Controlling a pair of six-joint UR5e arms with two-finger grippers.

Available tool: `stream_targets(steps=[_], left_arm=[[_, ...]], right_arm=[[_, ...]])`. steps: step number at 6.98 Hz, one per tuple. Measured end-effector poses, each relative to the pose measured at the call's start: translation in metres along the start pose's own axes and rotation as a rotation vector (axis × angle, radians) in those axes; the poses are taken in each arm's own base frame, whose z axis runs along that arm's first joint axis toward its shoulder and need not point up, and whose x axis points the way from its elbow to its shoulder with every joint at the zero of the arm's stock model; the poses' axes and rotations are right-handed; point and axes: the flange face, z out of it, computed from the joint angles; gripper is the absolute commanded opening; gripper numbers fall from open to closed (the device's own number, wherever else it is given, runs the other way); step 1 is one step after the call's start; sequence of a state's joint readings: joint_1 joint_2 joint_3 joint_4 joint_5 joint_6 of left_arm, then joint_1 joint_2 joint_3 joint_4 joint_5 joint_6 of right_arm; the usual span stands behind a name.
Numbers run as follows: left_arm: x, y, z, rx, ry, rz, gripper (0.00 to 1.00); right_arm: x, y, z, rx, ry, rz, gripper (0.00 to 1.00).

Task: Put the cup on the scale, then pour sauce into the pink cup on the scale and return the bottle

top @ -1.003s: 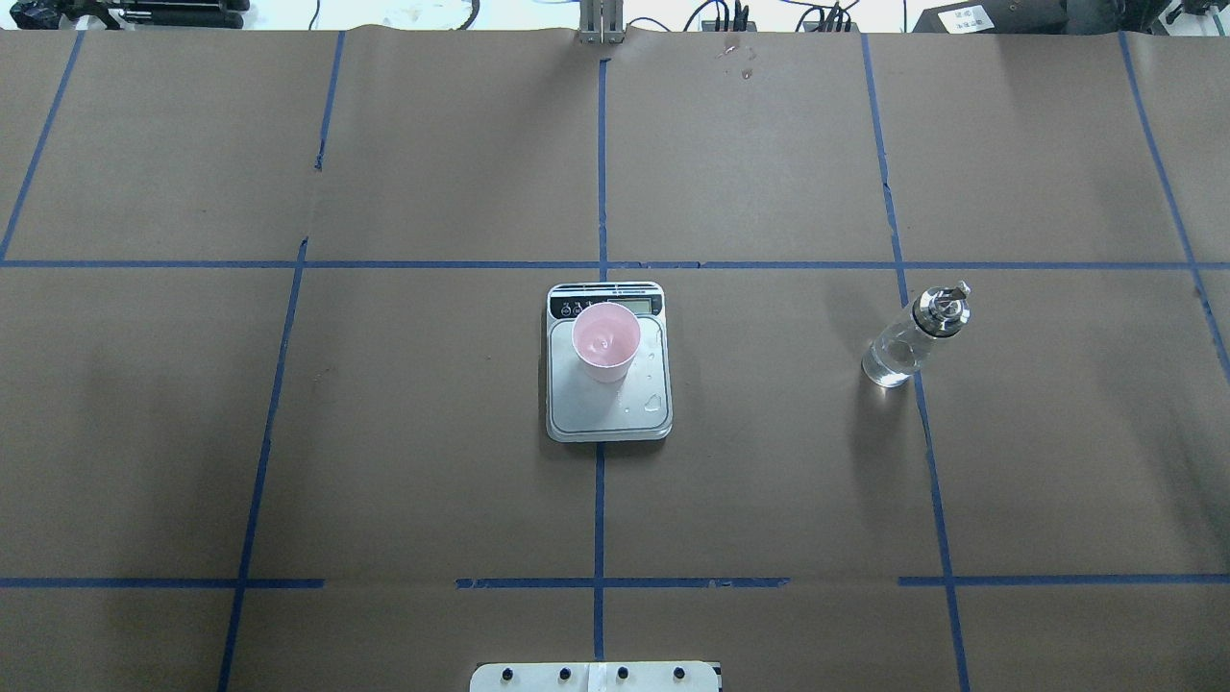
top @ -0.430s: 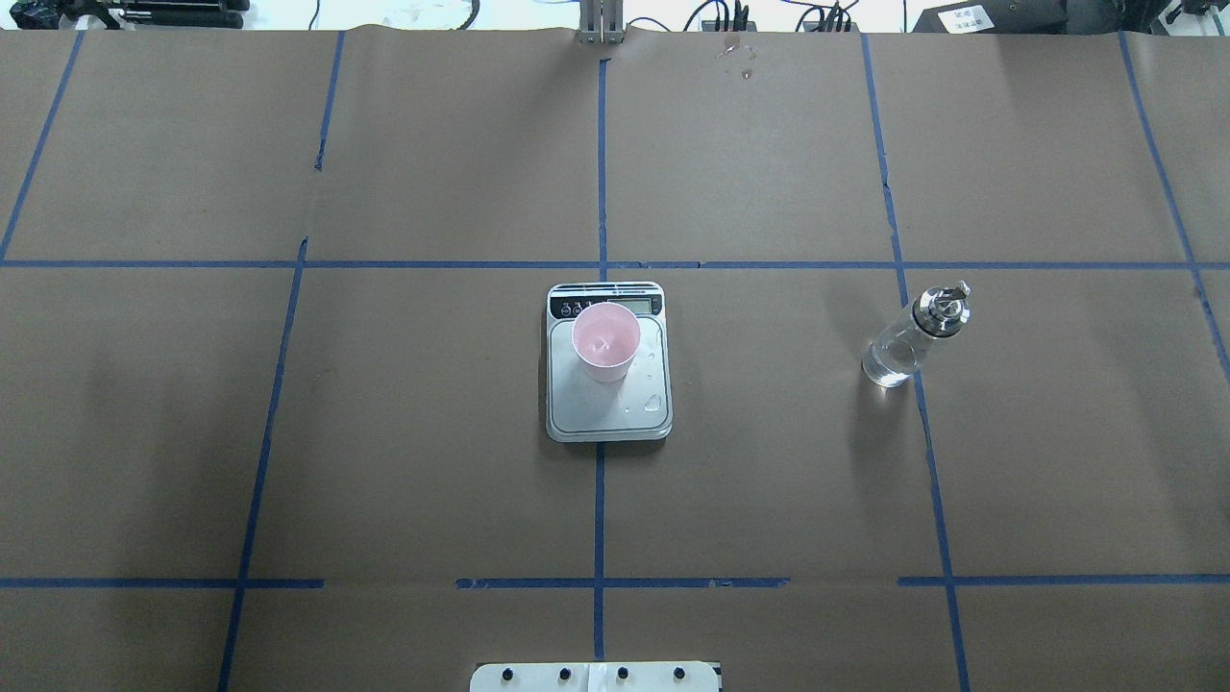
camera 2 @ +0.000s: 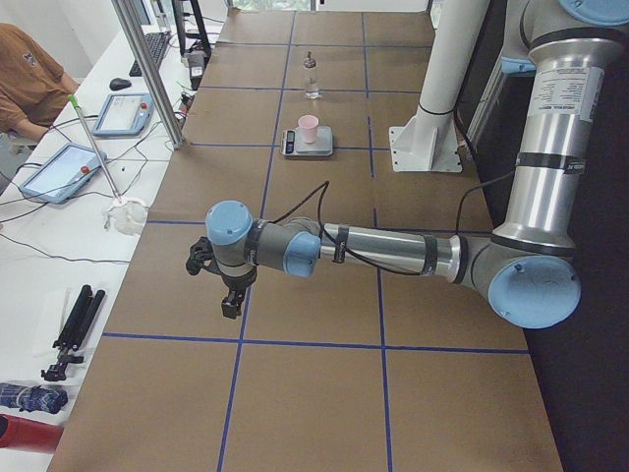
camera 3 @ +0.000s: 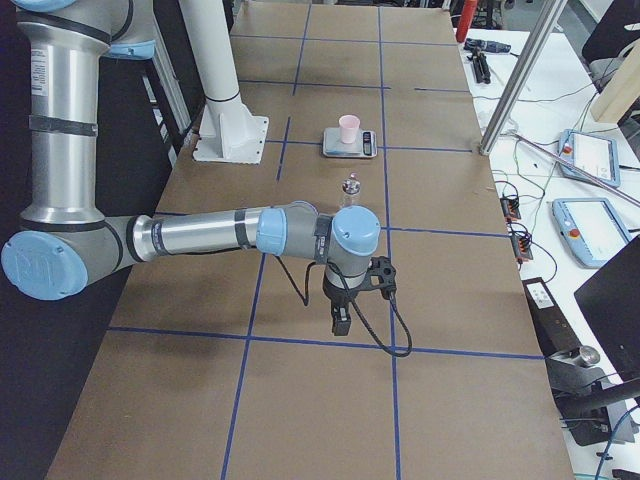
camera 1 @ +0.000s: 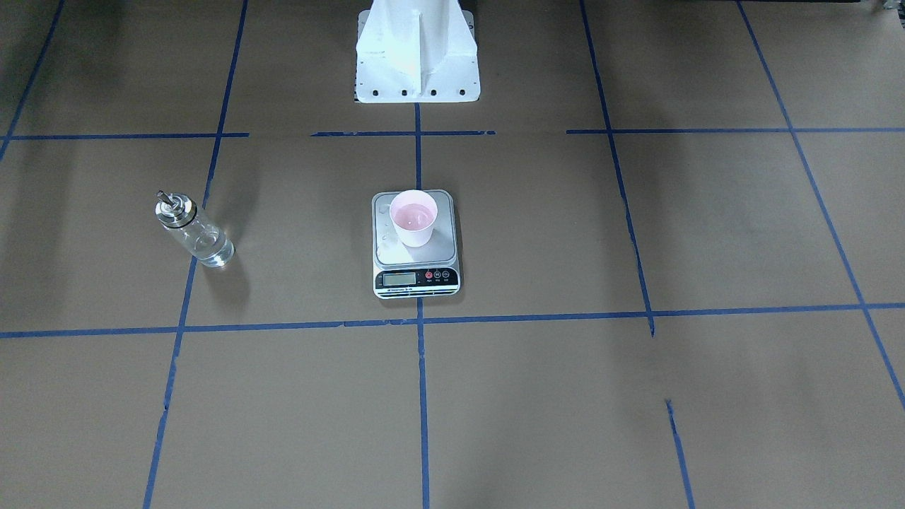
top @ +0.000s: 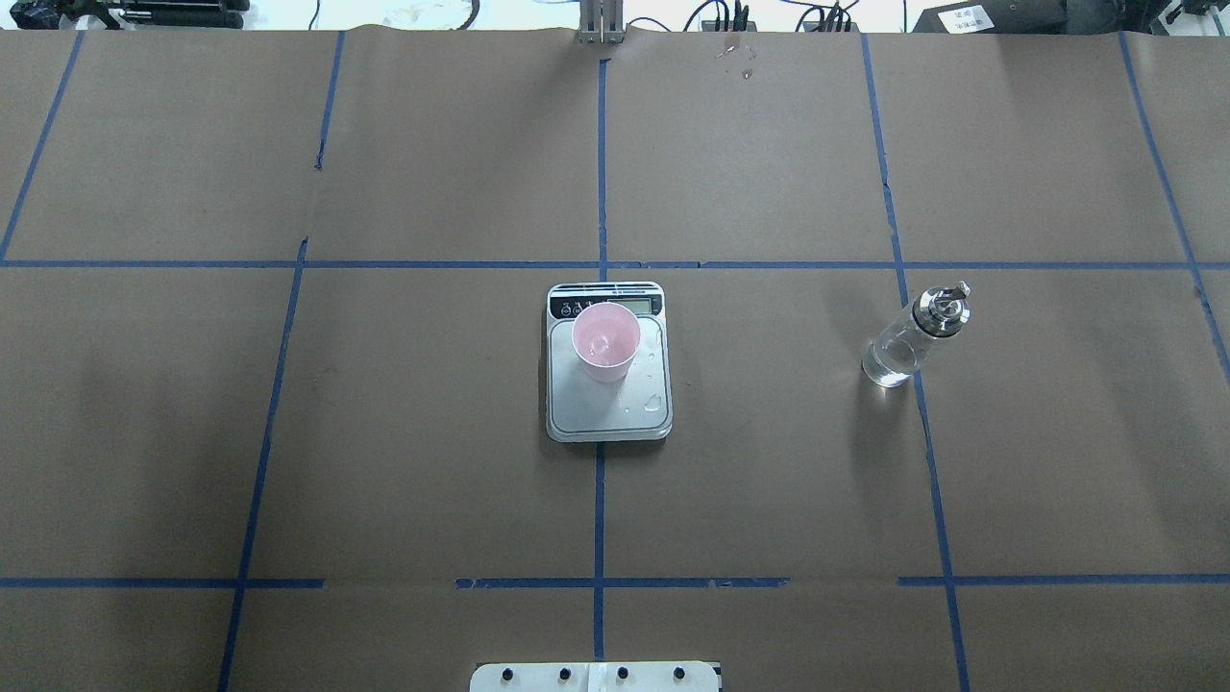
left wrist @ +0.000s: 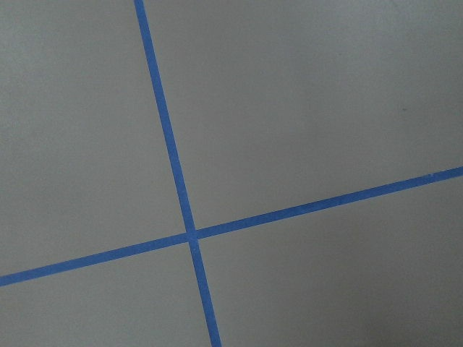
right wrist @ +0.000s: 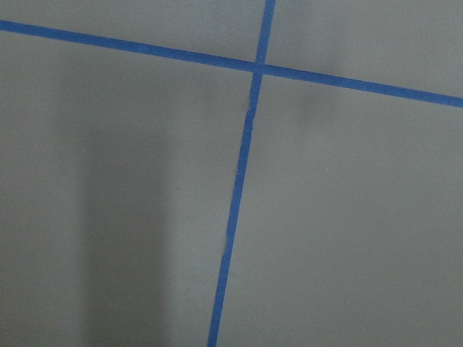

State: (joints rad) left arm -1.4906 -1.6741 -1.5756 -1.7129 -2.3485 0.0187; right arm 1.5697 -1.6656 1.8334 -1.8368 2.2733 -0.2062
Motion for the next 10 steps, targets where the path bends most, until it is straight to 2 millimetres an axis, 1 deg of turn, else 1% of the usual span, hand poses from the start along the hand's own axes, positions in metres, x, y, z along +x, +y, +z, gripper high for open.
stream_targets(steps=[1, 2, 5, 6, 7, 8, 9, 10], left_arm=[[0.003, 0.001, -0.006, 0.011, -0.011, 0.039, 1.00], [-0.001, 0.009, -0.009, 0.004, -0.017, 0.082, 1.00], [-0.008, 0.016, -0.031, -0.068, -0.016, 0.011, 1.00], [-0.013, 0.024, -0.033, -0.077, -0.014, -0.009, 1.00], [-0.018, 0.034, -0.029, -0.088, -0.008, -0.023, 1.00], [-0.021, 0.039, -0.025, -0.094, -0.005, -0.030, 1.00], [-0.021, 0.040, -0.024, -0.095, -0.005, -0.033, 1.00], [-0.020, 0.039, -0.025, -0.088, -0.006, -0.026, 1.00]], right_arm=[[0.002, 0.001, -0.002, -0.003, 0.023, 0.016, 1.00], [0.004, 0.002, 0.001, 0.003, 0.030, 0.026, 1.00], [0.020, -0.007, 0.020, 0.064, 0.020, -0.008, 1.00], [0.021, -0.009, 0.024, 0.081, -0.002, -0.003, 1.00], [0.020, -0.011, 0.025, 0.093, -0.023, 0.004, 1.00], [0.017, -0.013, 0.024, 0.100, -0.037, 0.003, 1.00], [0.011, -0.017, 0.023, 0.102, -0.043, 0.002, 1.00], [-0.001, -0.025, 0.023, 0.100, -0.046, 0.013, 1.00]])
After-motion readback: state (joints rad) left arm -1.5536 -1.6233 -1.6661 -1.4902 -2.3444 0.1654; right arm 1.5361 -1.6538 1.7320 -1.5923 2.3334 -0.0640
